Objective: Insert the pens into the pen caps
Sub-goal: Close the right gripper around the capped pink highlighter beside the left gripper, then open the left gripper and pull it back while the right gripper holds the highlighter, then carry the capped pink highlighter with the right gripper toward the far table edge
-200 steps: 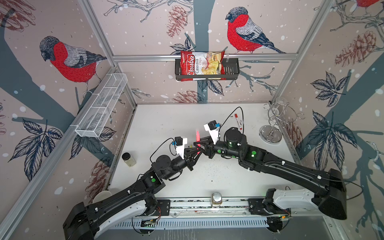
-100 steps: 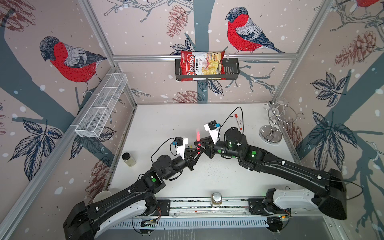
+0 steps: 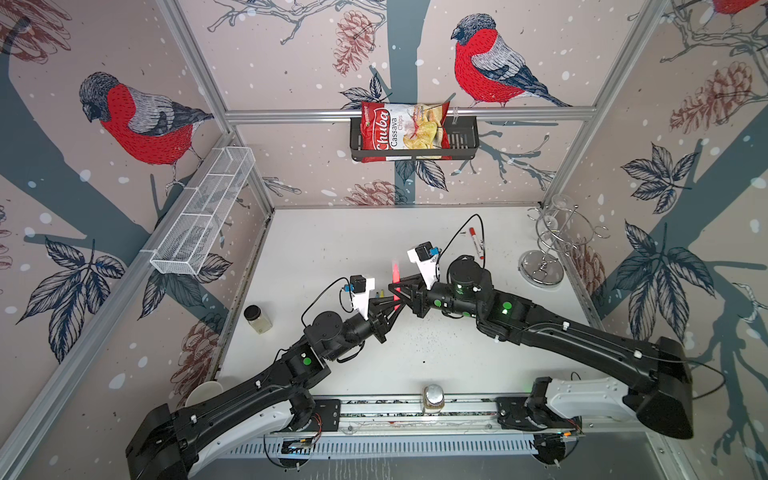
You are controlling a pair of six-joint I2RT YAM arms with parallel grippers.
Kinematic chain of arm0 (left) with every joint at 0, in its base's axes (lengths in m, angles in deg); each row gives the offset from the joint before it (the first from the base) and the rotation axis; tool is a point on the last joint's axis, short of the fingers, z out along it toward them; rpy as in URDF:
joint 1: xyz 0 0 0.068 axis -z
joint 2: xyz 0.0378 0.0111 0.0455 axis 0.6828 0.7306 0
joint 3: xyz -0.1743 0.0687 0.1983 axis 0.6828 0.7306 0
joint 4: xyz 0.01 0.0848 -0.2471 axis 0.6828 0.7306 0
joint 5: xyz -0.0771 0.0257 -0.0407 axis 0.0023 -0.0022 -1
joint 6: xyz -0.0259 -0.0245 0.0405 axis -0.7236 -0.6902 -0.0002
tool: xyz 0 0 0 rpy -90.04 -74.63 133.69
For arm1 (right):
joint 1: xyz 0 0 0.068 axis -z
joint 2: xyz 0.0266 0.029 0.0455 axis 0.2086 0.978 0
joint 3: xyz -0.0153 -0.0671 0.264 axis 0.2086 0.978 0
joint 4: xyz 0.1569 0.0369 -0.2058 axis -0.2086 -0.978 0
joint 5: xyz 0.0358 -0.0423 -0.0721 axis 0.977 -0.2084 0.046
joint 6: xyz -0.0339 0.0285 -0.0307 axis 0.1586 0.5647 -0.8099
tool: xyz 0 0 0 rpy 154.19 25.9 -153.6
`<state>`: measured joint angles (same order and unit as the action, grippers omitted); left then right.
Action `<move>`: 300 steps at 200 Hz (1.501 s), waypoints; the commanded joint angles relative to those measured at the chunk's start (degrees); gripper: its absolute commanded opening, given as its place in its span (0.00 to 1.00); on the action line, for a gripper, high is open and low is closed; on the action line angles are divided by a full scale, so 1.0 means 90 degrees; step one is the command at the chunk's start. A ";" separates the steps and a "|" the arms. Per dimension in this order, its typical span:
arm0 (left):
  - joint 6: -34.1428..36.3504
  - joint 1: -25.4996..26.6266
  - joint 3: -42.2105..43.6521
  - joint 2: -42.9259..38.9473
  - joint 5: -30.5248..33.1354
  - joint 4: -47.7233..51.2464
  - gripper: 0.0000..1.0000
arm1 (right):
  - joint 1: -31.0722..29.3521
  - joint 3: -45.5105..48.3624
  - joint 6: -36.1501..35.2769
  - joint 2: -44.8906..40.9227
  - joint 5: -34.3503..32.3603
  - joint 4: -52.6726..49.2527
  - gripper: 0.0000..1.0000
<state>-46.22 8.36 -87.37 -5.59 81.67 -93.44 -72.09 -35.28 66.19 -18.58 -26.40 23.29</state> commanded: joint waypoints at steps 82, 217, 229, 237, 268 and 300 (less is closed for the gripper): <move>0.0098 -0.0009 -0.0032 -0.0069 0.0259 0.0118 0.48 | 0.0477 -0.0096 0.0247 0.0002 -0.0569 -0.0327 0.04; 0.0148 -0.0009 0.0043 -0.0446 0.0491 0.0699 0.49 | 0.2101 -0.0245 0.0090 0.0240 -0.1132 -0.1682 0.04; 0.0161 -0.0007 0.0056 -0.0474 0.0511 0.0734 0.49 | 0.2224 -0.0319 0.0066 0.0380 -0.1193 -0.1839 0.04; 0.0147 -0.0009 0.0058 -0.0492 0.0521 0.0754 0.49 | 0.2289 -0.0382 0.0047 0.0488 -0.1282 -0.1956 0.04; 0.0146 -0.0007 0.0094 -0.0586 0.0536 0.0815 0.49 | 0.2553 -0.0735 -0.0012 0.1061 -0.1450 -0.2458 0.06; 0.0146 -0.0009 0.0086 -0.0696 0.0548 0.0945 0.49 | 0.2715 -0.1243 -0.0080 0.1802 -0.1867 -0.3033 0.06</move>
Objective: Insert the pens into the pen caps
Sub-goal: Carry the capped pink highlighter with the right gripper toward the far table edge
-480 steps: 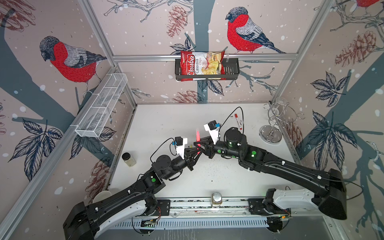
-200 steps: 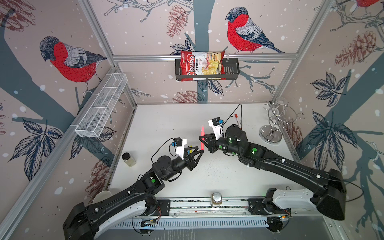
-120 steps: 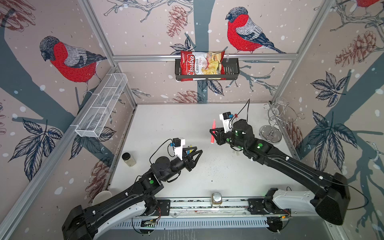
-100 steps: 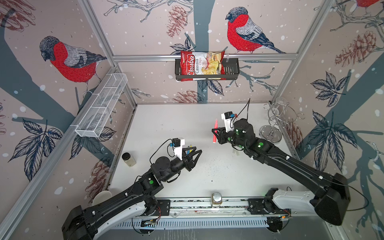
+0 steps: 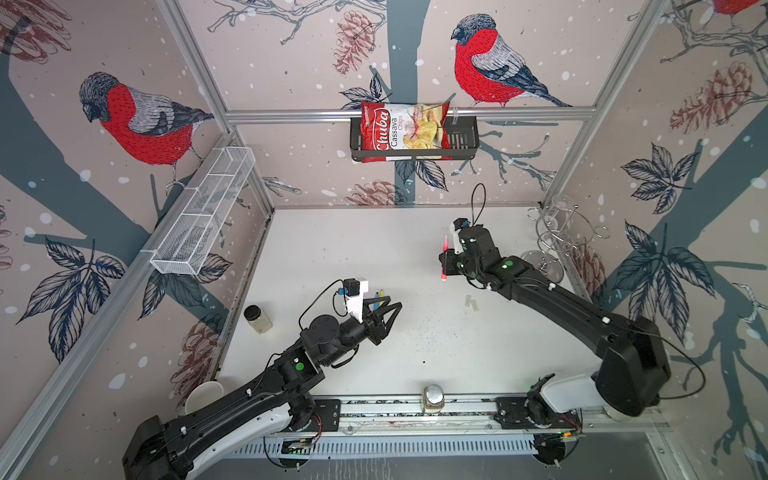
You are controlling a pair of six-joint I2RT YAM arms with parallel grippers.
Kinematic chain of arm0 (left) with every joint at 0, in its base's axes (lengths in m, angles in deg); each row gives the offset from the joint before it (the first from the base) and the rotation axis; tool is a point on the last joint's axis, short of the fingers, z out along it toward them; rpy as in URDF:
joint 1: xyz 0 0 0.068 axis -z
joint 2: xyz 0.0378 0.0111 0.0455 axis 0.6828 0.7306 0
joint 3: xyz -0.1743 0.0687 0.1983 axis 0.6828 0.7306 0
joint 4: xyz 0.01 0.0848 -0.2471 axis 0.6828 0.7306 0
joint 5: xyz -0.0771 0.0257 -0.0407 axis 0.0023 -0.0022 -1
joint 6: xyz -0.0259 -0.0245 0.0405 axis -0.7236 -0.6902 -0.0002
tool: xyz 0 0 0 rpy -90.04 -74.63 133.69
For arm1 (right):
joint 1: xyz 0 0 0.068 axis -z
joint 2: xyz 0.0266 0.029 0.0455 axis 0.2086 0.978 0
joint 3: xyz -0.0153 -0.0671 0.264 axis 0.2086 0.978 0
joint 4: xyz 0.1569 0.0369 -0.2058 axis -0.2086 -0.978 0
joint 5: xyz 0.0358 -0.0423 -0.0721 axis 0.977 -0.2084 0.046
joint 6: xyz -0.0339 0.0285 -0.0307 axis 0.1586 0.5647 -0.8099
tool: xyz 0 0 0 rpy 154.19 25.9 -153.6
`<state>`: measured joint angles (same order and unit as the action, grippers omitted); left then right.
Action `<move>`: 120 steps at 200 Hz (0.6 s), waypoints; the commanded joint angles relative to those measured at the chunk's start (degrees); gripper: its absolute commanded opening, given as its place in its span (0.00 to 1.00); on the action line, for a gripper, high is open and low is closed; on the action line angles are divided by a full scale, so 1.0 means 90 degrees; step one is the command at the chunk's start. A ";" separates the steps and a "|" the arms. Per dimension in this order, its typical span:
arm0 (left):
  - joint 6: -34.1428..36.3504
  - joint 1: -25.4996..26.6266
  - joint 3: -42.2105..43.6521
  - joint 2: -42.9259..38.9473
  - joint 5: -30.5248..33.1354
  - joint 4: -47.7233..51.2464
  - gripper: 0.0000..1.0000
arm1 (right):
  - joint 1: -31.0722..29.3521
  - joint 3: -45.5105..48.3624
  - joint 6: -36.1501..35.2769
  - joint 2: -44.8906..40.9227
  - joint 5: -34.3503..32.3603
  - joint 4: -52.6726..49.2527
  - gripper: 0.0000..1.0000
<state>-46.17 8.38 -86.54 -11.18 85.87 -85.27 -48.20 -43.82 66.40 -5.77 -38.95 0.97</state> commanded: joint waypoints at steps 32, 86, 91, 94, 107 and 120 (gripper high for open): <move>0.0137 -0.0007 0.0001 -0.0238 0.0113 0.0185 0.49 | 0.0106 -0.0730 -0.0169 0.0971 -0.0790 -0.0873 0.07; 0.0142 -0.0012 -0.0020 -0.0500 0.0191 0.0463 0.49 | 0.0287 -0.1496 -0.0261 0.2011 -0.1480 -0.1360 0.09; 0.0142 -0.0011 -0.0025 -0.0523 0.0191 0.0488 0.49 | 0.0295 -0.1571 -0.0274 0.2108 -0.1537 -0.1404 0.09; 0.0147 -0.0004 -0.0027 -0.0528 0.0200 0.0508 0.49 | 0.0304 -0.1616 -0.0281 0.2167 -0.1575 -0.1426 0.09; 0.0153 -0.0010 -0.0027 -0.0562 0.0213 0.0542 0.49 | 0.0341 -0.1810 -0.0318 0.2399 -0.1713 -0.1533 0.10; 0.0148 -0.0011 -0.0034 -0.0590 0.0214 0.0570 0.49 | 0.0392 -0.1975 -0.0351 0.2613 -0.1811 -0.1590 0.11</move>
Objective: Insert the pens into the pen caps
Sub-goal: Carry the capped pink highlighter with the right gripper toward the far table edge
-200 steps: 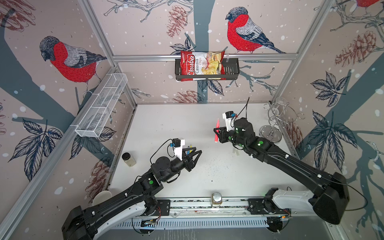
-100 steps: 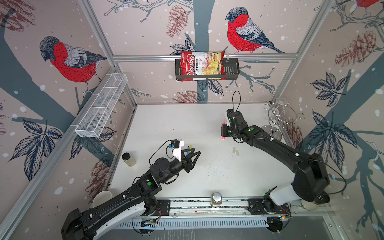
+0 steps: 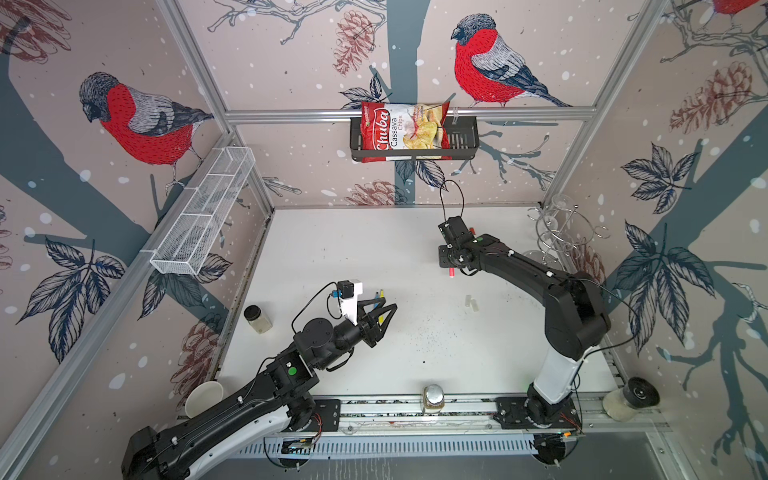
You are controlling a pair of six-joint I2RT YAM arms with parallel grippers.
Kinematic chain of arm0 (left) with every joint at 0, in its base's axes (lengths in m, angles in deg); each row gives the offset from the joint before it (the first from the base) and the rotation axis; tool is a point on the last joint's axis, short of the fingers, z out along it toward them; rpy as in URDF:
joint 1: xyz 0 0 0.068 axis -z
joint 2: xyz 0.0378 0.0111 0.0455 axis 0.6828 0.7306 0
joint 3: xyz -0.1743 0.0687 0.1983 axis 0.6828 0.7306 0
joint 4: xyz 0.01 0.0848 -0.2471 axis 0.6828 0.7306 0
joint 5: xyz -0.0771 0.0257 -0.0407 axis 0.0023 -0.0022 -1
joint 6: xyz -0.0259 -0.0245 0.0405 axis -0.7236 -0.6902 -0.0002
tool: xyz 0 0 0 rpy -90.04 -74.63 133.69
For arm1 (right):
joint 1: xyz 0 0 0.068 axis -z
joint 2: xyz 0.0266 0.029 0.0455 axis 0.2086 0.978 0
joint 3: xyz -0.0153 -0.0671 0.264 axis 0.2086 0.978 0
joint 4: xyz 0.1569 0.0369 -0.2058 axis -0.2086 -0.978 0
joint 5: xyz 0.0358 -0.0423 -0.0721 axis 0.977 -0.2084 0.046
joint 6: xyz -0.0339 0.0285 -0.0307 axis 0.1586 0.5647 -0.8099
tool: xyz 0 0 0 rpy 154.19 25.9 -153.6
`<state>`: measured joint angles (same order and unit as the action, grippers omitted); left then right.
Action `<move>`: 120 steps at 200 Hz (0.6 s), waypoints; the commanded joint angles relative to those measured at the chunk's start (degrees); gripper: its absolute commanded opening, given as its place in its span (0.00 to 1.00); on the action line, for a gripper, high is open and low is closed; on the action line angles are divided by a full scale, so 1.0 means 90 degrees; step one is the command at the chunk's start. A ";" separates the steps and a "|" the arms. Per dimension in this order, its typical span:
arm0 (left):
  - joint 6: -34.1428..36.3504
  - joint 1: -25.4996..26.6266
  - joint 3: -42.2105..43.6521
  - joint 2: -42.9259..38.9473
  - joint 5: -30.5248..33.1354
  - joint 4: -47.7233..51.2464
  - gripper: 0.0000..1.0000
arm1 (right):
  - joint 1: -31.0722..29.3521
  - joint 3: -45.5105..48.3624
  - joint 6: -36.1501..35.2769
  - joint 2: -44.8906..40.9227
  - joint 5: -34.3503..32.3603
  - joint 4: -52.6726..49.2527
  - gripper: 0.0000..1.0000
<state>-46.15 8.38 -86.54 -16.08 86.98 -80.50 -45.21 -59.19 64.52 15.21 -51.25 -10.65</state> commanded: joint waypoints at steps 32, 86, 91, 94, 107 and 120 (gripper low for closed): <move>0.0148 -0.0003 -0.0030 -0.0122 0.0105 0.0119 0.49 | 0.0296 -0.0737 -0.0285 0.0828 -0.0506 -0.0506 0.11; 0.0101 -0.0003 0.0048 -0.0340 0.0194 0.0219 0.49 | 0.0650 -0.1310 -0.0477 0.1480 -0.0674 -0.0700 0.11; 0.0107 -0.0009 0.0043 -0.0341 0.0194 0.0213 0.49 | 0.0665 -0.1367 -0.0494 0.1543 -0.0686 -0.0718 0.11; 0.0101 -0.0007 0.0041 -0.0335 0.0200 0.0210 0.49 | 0.0676 -0.1403 -0.0496 0.1573 -0.0701 -0.0733 0.11; 0.0118 -0.0006 0.0027 -0.0303 0.0194 0.0200 0.49 | 0.0716 -0.1615 -0.0528 0.1762 -0.0780 -0.0829 0.11; 0.0126 -0.0011 0.0003 -0.0266 0.0184 0.0207 0.49 | 0.0753 -0.1843 -0.0565 0.1962 -0.0824 -0.0944 0.11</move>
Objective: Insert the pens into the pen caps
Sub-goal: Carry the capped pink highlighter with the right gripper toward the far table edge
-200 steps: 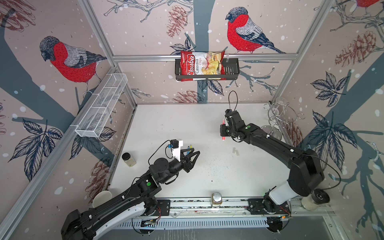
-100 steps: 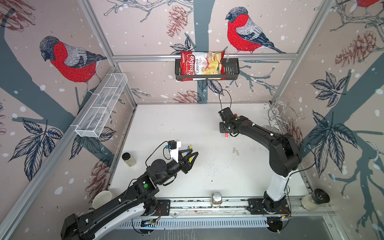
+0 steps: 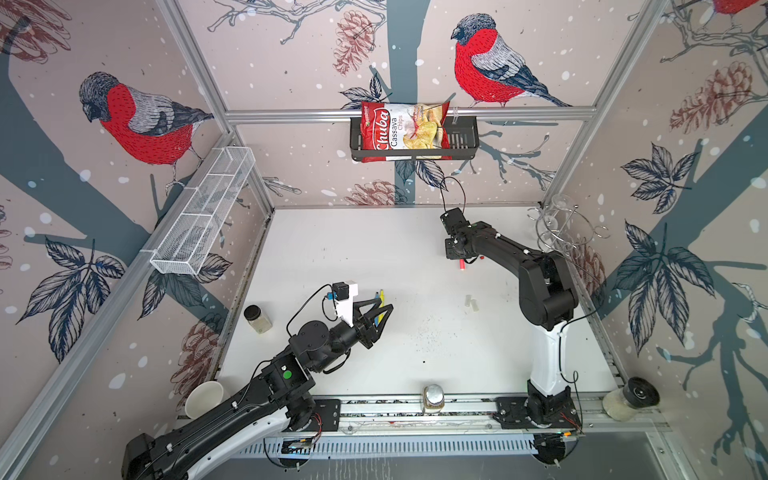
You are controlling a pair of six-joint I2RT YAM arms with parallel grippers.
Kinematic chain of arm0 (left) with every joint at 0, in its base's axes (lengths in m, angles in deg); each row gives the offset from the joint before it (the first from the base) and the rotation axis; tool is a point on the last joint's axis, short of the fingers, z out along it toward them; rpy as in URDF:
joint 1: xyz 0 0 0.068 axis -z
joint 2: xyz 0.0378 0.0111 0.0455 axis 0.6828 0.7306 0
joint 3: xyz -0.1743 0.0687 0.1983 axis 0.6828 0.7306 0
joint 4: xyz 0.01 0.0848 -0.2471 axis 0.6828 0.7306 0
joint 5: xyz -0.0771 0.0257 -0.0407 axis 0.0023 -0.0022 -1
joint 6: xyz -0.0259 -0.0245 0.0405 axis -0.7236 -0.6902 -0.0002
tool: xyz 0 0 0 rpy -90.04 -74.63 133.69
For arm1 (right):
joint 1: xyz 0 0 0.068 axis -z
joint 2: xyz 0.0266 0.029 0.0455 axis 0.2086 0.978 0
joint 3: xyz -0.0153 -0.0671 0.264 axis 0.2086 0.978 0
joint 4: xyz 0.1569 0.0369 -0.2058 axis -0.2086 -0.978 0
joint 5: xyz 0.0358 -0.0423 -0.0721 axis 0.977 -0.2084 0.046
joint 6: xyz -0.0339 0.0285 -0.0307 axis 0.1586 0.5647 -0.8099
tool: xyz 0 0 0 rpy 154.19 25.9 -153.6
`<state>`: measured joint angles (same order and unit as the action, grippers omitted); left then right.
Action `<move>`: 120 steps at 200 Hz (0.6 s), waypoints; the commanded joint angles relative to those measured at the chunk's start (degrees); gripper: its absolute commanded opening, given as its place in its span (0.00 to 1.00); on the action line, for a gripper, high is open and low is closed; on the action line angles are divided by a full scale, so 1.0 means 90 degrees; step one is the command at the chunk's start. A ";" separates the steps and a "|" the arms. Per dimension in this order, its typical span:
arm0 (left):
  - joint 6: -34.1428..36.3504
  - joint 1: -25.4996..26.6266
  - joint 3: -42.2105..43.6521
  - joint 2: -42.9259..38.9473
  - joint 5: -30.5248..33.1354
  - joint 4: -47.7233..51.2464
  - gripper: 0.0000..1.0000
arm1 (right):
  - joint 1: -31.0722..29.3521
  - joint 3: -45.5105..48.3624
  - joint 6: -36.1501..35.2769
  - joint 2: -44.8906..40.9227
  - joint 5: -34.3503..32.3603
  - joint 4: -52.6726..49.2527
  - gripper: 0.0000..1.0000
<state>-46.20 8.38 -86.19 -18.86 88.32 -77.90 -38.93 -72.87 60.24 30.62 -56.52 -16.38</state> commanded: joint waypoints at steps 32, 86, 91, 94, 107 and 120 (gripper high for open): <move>0.0150 0.0002 -0.0065 0.0065 0.0036 -0.0038 0.49 | 0.0145 -0.0740 -0.0198 0.0626 -0.0305 -0.0480 0.12; 0.0158 -0.0010 -0.0066 0.0007 0.0102 -0.0002 0.49 | 0.0262 -0.1175 -0.0325 0.1010 -0.0391 -0.0655 0.16; 0.0163 -0.0011 -0.0066 0.0007 0.0102 -0.0004 0.49 | 0.0274 -0.1221 -0.0328 0.1054 -0.0413 -0.0672 0.16; 0.0156 -0.0005 -0.0070 0.0007 0.0104 -0.0014 0.49 | 0.0282 -0.1244 -0.0333 0.1067 -0.0416 -0.0683 0.16; 0.0173 -0.0003 -0.0076 0.0026 0.0108 -0.0023 0.49 | 0.0322 -0.1356 -0.0351 0.1171 -0.0426 -0.0733 0.16; 0.0173 -0.0007 -0.0076 0.0036 0.0098 -0.0031 0.49 | 0.0356 -0.1471 -0.0370 0.1261 -0.0448 -0.0783 0.16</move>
<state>-45.39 8.38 -86.50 -18.68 88.45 -77.47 -36.25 -84.48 57.31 40.72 -58.95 -21.54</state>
